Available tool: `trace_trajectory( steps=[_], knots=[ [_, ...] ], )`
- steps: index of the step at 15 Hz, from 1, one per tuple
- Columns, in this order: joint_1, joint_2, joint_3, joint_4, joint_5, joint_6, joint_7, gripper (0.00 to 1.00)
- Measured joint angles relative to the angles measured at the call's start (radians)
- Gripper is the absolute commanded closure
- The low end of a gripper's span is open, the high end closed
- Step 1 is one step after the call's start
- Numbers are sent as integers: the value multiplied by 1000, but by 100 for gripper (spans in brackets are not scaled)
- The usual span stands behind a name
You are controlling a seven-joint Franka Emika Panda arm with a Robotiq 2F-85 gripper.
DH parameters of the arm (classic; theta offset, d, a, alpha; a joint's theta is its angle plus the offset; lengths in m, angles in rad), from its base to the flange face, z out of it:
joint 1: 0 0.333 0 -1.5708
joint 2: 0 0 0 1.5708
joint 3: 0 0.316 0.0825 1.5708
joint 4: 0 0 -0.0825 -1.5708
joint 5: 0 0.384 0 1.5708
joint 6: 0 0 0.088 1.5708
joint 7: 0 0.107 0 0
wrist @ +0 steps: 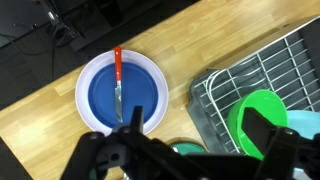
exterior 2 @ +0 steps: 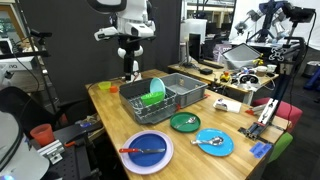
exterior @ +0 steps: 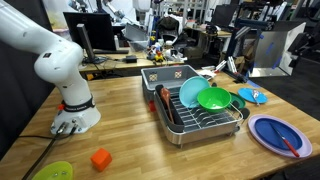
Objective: Pick up the butter knife from the dark blue plate and place it on the dark green plate
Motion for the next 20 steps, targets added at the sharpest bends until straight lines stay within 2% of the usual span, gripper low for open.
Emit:
trace_trajectory(
  steps=[7,16,20],
  knots=[
    [-34,199,-30,-30,-1,55,-30,0],
    [-29,181,-30,-30,-1,57,-26,0],
    [-34,239,-33,-37,-6,117,-26,0]
  ],
)
